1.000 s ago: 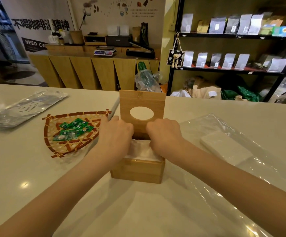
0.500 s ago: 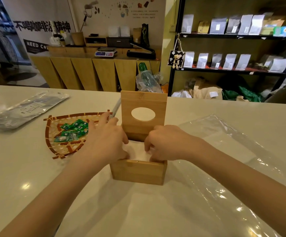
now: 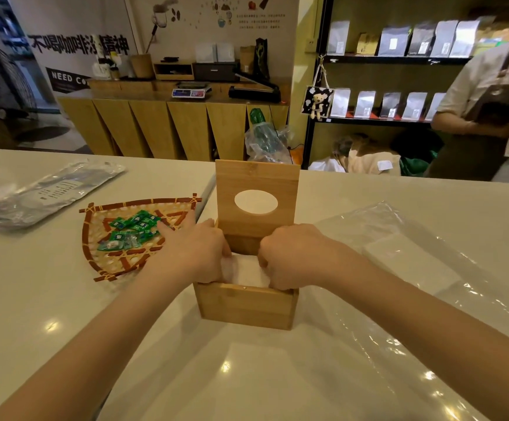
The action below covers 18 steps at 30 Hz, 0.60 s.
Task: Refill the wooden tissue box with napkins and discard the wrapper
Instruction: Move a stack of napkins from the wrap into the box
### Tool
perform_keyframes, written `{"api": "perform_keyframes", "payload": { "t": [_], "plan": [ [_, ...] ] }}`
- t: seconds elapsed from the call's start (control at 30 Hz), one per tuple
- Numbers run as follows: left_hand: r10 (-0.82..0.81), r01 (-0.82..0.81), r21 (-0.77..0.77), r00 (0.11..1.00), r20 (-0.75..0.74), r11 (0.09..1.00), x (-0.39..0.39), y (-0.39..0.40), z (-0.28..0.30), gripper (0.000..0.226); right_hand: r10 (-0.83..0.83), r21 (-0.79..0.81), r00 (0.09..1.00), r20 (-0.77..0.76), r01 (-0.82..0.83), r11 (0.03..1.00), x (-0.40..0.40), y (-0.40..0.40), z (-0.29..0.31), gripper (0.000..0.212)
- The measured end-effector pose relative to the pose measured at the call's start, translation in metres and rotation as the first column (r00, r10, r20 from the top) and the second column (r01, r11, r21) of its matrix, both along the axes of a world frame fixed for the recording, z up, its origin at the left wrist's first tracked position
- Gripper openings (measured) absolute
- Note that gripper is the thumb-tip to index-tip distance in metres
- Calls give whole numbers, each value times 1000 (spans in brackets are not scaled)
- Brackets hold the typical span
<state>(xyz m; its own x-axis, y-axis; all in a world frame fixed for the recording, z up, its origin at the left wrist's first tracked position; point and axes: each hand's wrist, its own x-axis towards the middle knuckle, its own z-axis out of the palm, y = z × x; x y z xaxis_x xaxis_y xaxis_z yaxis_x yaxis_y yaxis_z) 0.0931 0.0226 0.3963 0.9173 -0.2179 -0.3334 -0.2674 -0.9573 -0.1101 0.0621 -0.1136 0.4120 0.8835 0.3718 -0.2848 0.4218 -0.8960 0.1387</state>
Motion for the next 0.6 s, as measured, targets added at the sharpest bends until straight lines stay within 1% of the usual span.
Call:
{"api": "perform_keyframes", "payload": {
  "t": [0.1,0.17,0.23,0.3,0.33,0.4,0.47,0.53,0.57,0.6],
  "plan": [
    [-4,8,45,995,-101,999,4,2,4,46,-28,34,993,-112,32,999,2,-6,6,9],
    [-5,21,101,988,-157,995,7,0,8,51,-31,3,993,-112,31,1000,3,-4,6,7],
    [2,26,152,983,-184,988,10,-2,10,56,-27,-63,998,-64,23,998,3,1,4,20],
    [18,9,176,988,-153,984,11,-5,8,56,-12,-112,1000,-24,9,994,5,4,0,26],
    [29,-7,192,994,-110,981,9,-6,6,55,-10,-123,1000,-15,8,992,5,5,-2,26],
    [43,-42,230,999,4,972,5,-9,0,54,-6,-131,1000,5,7,991,6,6,-5,21],
    [46,-65,251,996,82,966,2,-12,-5,54,-15,-136,1000,18,17,991,6,7,-6,17],
    [46,-71,255,994,103,964,2,-12,-7,54,-25,-142,999,31,29,989,6,7,-8,22],
    [44,-69,257,994,104,964,3,-12,-8,53,-23,-128,999,41,28,991,6,7,-9,19],
    [40,-65,257,994,102,964,3,-12,-7,52,-26,-111,999,48,31,993,6,7,-10,11]
  ]
}}
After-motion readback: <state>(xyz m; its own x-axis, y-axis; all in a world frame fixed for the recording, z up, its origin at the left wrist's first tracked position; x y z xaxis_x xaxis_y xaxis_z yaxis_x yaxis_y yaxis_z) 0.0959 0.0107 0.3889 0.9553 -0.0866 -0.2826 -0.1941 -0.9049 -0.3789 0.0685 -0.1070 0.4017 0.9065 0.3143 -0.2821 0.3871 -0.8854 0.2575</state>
